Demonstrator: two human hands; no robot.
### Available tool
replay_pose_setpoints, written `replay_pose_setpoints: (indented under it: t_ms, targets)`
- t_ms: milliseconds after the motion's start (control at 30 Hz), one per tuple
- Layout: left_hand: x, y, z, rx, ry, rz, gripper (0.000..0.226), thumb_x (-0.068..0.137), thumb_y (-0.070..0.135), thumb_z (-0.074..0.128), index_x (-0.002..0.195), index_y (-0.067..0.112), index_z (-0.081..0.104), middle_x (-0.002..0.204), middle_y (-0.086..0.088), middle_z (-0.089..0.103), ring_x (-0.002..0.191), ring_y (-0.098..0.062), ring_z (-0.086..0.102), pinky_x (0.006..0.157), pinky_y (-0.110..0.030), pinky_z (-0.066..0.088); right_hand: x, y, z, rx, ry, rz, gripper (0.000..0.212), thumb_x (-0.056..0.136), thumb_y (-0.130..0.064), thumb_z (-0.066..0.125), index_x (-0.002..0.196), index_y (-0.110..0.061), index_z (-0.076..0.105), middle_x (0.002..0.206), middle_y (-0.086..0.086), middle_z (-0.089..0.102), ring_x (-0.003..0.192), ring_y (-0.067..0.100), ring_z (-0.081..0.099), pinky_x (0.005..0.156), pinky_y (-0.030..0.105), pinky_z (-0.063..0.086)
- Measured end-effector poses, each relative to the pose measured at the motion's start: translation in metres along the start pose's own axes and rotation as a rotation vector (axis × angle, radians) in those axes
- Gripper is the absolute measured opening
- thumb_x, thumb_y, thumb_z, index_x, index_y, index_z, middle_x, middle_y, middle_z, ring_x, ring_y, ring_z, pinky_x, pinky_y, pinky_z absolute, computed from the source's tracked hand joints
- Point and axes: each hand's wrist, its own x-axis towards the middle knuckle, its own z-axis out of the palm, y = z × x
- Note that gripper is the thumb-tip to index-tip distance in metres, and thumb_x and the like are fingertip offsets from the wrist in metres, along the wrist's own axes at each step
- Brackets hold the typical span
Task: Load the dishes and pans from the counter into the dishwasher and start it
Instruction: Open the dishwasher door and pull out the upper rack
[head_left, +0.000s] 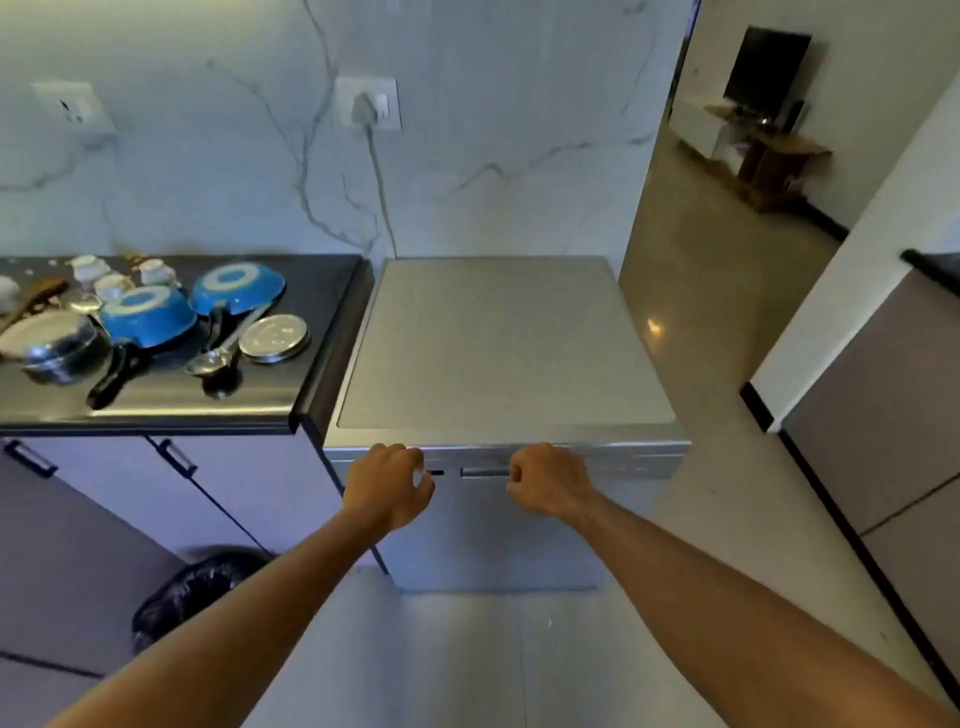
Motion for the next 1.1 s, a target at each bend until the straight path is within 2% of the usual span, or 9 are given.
replay_pose_setpoints:
  t_ms: [100,200,333,433,600,800,900,1000,1100]
  targets:
    - [0.006,-0.012,0.030,0.028,0.018,0.051,0.042,0.089,0.045,0.058,0.125,0.024,0.059,0.128,0.001,0.060,0.122,-0.024,0.050,0.097,-0.041,0.043,0.008,-0.001,0.027,0.070,0.009,0.064,0.019,0.087,-0.035,0.065,0.099,-0.023,0.073,0.107,0.005,0.072,0.104,0.030,0.067,0.087,0.040,0.056]
    - [0.019,-0.024,0.055,0.009,0.053,0.149,0.056,0.085,0.044,0.064,0.136,0.024,0.051,0.145,-0.003,0.048,0.138,-0.029,0.037,0.106,-0.047,0.036,0.016,-0.005,0.063,0.415,0.008,0.284,0.031,0.088,-0.038,0.068,0.112,-0.019,0.072,0.113,0.005,0.071,0.104,0.030,0.067,0.088,0.036,0.055]
    - [0.049,-0.039,0.077,0.093,-0.001,0.226,0.081,0.085,0.051,0.062,0.153,0.031,0.023,0.164,-0.006,0.012,0.152,-0.031,0.006,0.118,-0.058,0.011,0.039,-0.020,0.083,1.443,0.144,0.677,0.026,0.091,-0.044,0.066,0.096,-0.018,0.070,0.093,0.005,0.070,0.095,0.026,0.066,0.074,0.038,0.053]
    - [0.069,-0.046,0.086,0.116,-0.078,0.165,0.101,0.082,0.059,0.062,0.155,0.037,-0.005,0.165,-0.004,-0.008,0.151,-0.031,-0.008,0.117,-0.060,0.000,0.061,-0.026,0.088,1.967,0.257,0.826,0.049,0.090,-0.060,0.059,0.106,-0.014,0.067,0.095,0.007,0.069,0.097,0.023,0.065,0.072,0.036,0.048]
    - [0.074,-0.047,0.107,0.168,-0.062,0.129,0.121,0.075,0.062,0.070,0.151,0.037,-0.020,0.163,-0.005,-0.019,0.149,-0.033,-0.018,0.113,-0.061,-0.013,0.082,-0.029,0.107,2.072,0.401,0.882,0.059,0.079,-0.068,0.068,0.117,-0.023,0.065,0.112,0.008,0.069,0.101,0.024,0.066,0.070,0.036,0.052]
    - [0.077,-0.046,0.119,0.145,0.033,0.111,0.102,0.085,0.046,0.068,0.154,0.037,-0.008,0.164,-0.008,-0.006,0.150,-0.034,-0.009,0.114,-0.062,-0.010,0.088,-0.032,0.107,2.143,0.437,0.906,0.061,0.076,-0.069,0.070,0.111,-0.020,0.067,0.111,0.005,0.068,0.098,0.020,0.066,0.070,0.031,0.051]
    - [0.076,-0.046,0.120,0.147,0.047,0.112,0.103,0.084,0.049,0.069,0.154,0.036,-0.004,0.164,-0.008,-0.002,0.151,-0.034,-0.005,0.115,-0.062,-0.008,0.089,-0.032,0.108,2.160,0.477,0.883,0.058,0.073,-0.068,0.074,0.103,-0.018,0.068,0.100,0.006,0.067,0.086,0.019,0.063,0.062,0.028,0.053]
    - [0.072,-0.049,0.117,0.134,0.046,0.138,0.120,0.068,0.061,0.078,0.155,0.035,0.000,0.164,-0.009,0.003,0.150,-0.036,-0.001,0.115,-0.063,-0.006,0.082,-0.038,0.117,2.059,0.553,1.030,0.059,0.068,-0.066,0.081,0.095,-0.015,0.068,0.081,0.001,0.067,0.059,0.012,0.057,0.048,0.023,0.047]
    - [0.054,-0.053,0.118,0.146,0.032,0.219,0.133,0.058,0.069,0.078,0.157,0.032,-0.003,0.164,-0.010,-0.008,0.150,-0.037,-0.010,0.115,-0.066,-0.005,0.054,-0.041,0.135,1.913,0.511,1.119,0.063,0.072,-0.072,0.073,0.097,-0.015,0.067,0.079,0.001,0.070,0.050,0.010,0.056,0.042,0.023,0.041]
